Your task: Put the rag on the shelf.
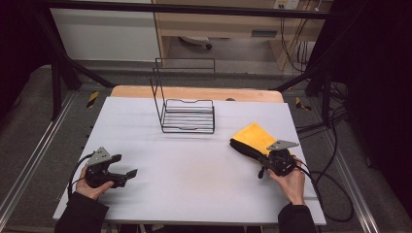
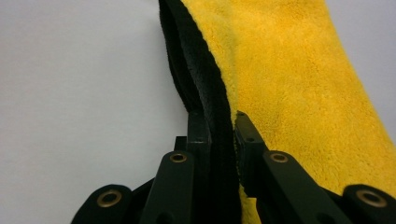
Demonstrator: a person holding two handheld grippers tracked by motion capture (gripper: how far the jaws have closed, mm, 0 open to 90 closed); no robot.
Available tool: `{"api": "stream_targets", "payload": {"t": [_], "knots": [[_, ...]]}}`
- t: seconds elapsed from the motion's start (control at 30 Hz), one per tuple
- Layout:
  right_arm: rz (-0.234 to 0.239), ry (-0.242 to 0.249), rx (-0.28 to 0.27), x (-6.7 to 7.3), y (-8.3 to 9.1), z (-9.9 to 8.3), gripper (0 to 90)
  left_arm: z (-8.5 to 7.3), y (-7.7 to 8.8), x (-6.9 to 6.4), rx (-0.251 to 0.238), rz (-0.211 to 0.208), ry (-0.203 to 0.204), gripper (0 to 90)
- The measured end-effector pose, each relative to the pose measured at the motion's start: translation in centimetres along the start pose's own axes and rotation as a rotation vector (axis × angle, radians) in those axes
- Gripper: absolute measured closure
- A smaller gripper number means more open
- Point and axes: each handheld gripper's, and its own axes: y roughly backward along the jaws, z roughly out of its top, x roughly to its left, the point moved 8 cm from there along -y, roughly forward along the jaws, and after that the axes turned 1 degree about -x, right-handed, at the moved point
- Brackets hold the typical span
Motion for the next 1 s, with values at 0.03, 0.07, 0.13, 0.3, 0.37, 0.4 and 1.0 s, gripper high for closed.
{"api": "stream_targets", "payload": {"t": [0.03, 0.07, 0.13, 0.3, 0.37, 0.4, 1.0], "knots": [[0.006, -0.010, 0.002, 0.4, 0.1, 0.1, 80.1, 0.0, 0.0, 0.0, 0.000, 0.000, 0.000, 8.8], [0.013, -0.015, 0.004, 0.7, 0.1, 0.1, 80.1, 0.0, 0.0, 0.0, -0.001, 0.000, -0.001, 8.8], [0.021, -0.024, 0.011, 1.5, 0.2, 0.1, 80.1, 0.0, 0.0, 0.0, 0.000, 0.000, -0.001, 8.8], [0.058, -0.070, 0.005, 3.3, 0.4, 0.7, 80.0, 0.0, 0.0, 0.0, 0.000, 0.001, -0.001, 8.8], [0.065, -0.073, 0.004, 3.9, 0.3, 0.9, 80.0, 0.0, 0.0, 0.0, 0.000, 0.001, -0.001, 8.8], [0.072, -0.073, 0.006, 4.3, 0.2, 1.0, 80.0, 0.0, 0.0, 0.0, 0.001, 0.001, -0.001, 8.8], [0.112, -0.010, 0.044, 9.6, -1.7, 2.6, 79.7, 0.0, 0.0, -0.1, 0.000, 0.001, -0.003, 8.8]]}}
